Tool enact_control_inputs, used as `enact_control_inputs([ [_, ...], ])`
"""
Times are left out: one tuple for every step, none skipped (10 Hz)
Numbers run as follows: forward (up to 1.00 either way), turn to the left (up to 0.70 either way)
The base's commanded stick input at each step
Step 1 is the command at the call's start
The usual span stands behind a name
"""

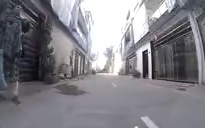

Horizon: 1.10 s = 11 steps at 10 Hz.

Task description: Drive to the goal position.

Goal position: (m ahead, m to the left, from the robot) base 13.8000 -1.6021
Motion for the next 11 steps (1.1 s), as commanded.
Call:
enact_control_inputs([
  [0.85,0.00],
  [0.85,0.00],
  [0.85,0.00],
  [0.85,0.00],
  [0.85,0.00],
  [0.85,0.00],
  [0.85,0.00],
  [0.85,0.00],
  [0.85,0.00],
  [0.85,0.00],
  [0.85,0.00],
])
